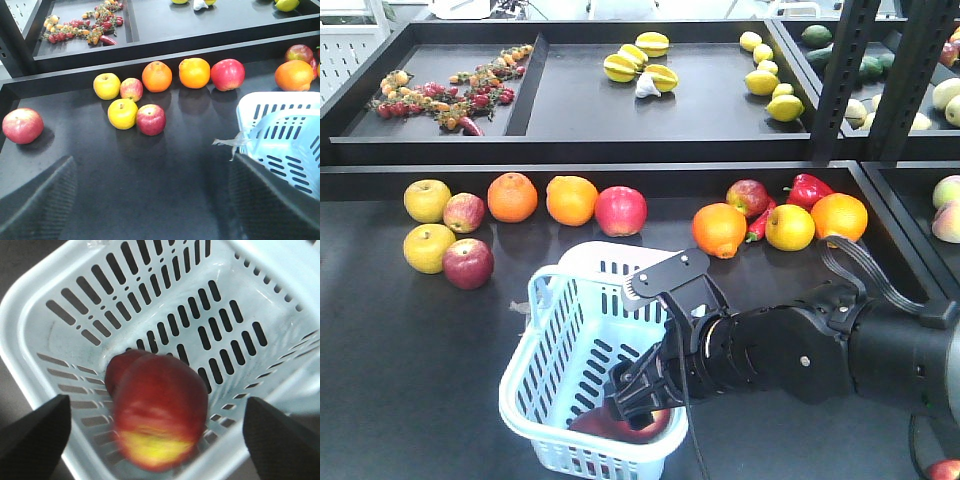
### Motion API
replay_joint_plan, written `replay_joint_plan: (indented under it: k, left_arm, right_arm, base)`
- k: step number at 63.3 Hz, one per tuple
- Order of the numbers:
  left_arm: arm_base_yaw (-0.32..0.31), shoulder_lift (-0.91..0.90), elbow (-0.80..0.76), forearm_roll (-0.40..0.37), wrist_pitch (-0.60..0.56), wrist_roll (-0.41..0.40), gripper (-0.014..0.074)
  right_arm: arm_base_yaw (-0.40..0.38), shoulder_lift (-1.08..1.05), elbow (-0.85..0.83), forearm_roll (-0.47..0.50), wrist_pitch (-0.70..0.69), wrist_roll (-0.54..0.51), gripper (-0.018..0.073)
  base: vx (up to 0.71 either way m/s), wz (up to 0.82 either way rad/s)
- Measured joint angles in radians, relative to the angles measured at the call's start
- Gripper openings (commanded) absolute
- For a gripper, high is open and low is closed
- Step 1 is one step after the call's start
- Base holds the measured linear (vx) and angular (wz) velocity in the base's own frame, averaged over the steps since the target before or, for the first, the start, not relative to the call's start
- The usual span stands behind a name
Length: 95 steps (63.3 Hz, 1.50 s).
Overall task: Pick three apples into basket with both arms
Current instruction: 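Carry the apple over the basket and release it inside, then reach the right gripper to the third red apple and grasp it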
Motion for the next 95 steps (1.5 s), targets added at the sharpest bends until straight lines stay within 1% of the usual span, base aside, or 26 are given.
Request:
replay_joint_plan:
  k: [13,19,23,30,33,42,45,54,62,68,73,80,89,95]
  left_arm:
    - [0.0,0.0,0.0,0.0,0.0,0.0,0.0585]
    - [0.0,0.0,0.0,0.0,0.0,0.0,0.0585]
    - [0.0,0.0,0.0,0.0,0.0,0.0,0.0585]
    - [0.0,0.0,0.0,0.0,0.0,0.0,0.0585]
    - [0.0,0.0,0.0,0.0,0.0,0.0,0.0585]
    - [0.0,0.0,0.0,0.0,0.0,0.0,0.0585]
    - [0.0,0.0,0.0,0.0,0.0,0.0,0.0585]
    - [0.0,0.0,0.0,0.0,0.0,0.0,0.0585]
    - [0.0,0.0,0.0,0.0,0.0,0.0,0.0585]
    - [0.0,0.0,0.0,0.0,0.0,0.0,0.0585]
    - [0.0,0.0,0.0,0.0,0.0,0.0,0.0585]
    - [0.0,0.0,0.0,0.0,0.0,0.0,0.0585]
    - [0.0,0.0,0.0,0.0,0.0,0.0,0.0585]
    - [0.0,0.0,0.0,0.0,0.0,0.0,0.0585]
  right_arm:
    - [0.0,-0.008,0.0,0.0,0.021,0.0,0.0685]
    - [0.0,-0.05,0.0,-0.008,0.075,0.004,0.0678]
    - [0.0,-0.088,0.0,-0.032,0.121,0.023,0.0674]
    - [-0.037,-0.151,0.0,-0.083,0.206,0.069,0.067]
    - [-0.078,-0.171,0.0,-0.103,0.242,0.08,0.0669]
    - [-0.251,-0.189,0.0,-0.131,0.334,0.072,0.0662]
    - [-0.327,-0.189,0.0,-0.133,0.37,0.064,0.0657]
    - [-0.505,-0.189,0.0,-0.141,0.461,0.04,0.064]
    - [-0.629,-0.189,0.0,-0.162,0.528,0.037,0.063]
    - [-0.717,-0.194,0.015,-0.182,0.547,0.034,0.0627]
    - [-0.775,-0.202,0.056,-0.185,0.548,0.034,0.0624]
    - [-0.835,-0.217,0.141,-0.187,0.527,0.033,0.0623]
    - [-0.883,-0.247,0.232,-0.187,0.492,0.038,0.0619]
    - [-0.902,-0.263,0.249,-0.189,0.47,0.04,0.0617]
  base:
    - [0.0,0.0]
    - [0.0,0.0]
    - [0.0,0.0]
    - [0.0,0.0]
    - [0.0,0.0]
    - [0.0,0.0]
    - [0.0,0.0]
    - [0.0,0.0]
    - [0.0,0.0]
    - [0.0,0.0]
    - [0.0,0.0]
    - [0.0,0.0]
    - [0.0,0.0]
    - [0.0,0.0]
